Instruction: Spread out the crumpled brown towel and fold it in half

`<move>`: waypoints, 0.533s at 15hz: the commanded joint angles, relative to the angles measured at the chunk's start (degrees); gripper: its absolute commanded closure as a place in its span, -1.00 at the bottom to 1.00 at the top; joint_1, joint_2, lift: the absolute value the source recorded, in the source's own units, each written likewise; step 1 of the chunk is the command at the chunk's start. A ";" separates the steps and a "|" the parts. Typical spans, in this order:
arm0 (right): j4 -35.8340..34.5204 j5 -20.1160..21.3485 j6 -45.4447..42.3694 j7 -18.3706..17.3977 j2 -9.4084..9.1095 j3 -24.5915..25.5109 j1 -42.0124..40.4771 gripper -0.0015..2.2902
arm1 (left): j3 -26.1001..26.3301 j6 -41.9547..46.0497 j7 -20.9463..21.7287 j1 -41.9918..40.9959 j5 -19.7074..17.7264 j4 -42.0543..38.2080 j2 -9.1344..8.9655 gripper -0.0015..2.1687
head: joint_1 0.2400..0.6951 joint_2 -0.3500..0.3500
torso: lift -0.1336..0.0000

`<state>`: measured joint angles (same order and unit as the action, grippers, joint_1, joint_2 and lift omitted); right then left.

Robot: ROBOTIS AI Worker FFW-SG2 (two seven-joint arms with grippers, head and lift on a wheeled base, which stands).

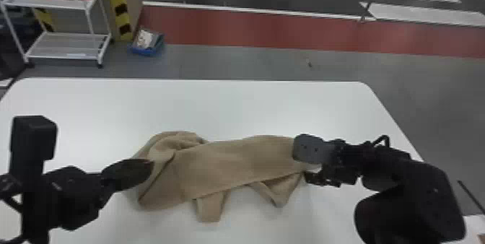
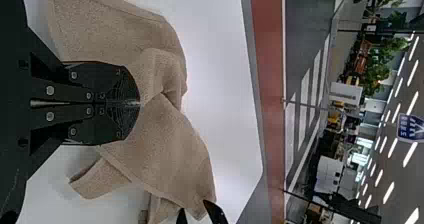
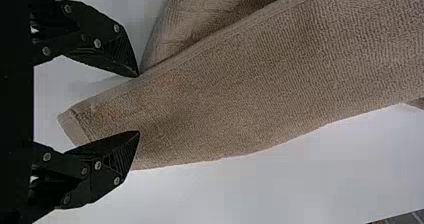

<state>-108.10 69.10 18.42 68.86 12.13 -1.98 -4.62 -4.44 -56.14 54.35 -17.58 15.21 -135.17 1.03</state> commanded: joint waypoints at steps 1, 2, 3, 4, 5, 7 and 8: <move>0.25 -0.11 0.17 1.01 0.00 -0.13 1.10 -0.13 | -0.04 0.28 -0.03 0.09 -0.01 0.17 0.02 0.98 | 1.00 -0.46 | -0.87; 0.17 -0.90 0.35 1.45 0.09 0.40 1.37 0.04 | -0.04 0.46 -0.12 0.26 0.08 0.43 0.02 0.98 | 1.00 -0.46 | -0.87; 0.17 -1.43 0.17 2.24 0.18 1.10 1.81 0.15 | -0.04 0.46 -0.12 0.61 0.08 0.79 0.02 0.98 | 1.00 -0.45 | -0.87; 0.08 -2.57 0.17 3.03 0.44 2.16 2.07 0.23 | -0.04 0.46 -0.12 0.88 0.08 1.05 0.02 0.98 | 1.00 -0.45 | -0.87; -0.18 -4.15 0.35 3.65 0.62 3.65 2.24 0.39 | 0.04 0.46 -0.12 1.23 0.08 1.49 0.02 0.98 | 1.00 -0.46 | -0.87; -0.54 -6.26 1.05 3.65 0.88 6.20 3.21 0.45 | 0.04 0.63 -0.38 2.02 0.08 2.19 0.02 0.98 | 1.00 -0.49 | -0.87; -0.54 -6.70 1.93 3.39 0.88 6.90 3.83 0.45 | 0.04 0.63 -0.47 2.11 -0.01 2.19 0.02 0.98 | 1.00 -0.50 | -0.87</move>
<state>-108.53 63.34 19.31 72.42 12.94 3.62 -1.65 -4.42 -55.55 53.95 -15.79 15.28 -133.14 1.05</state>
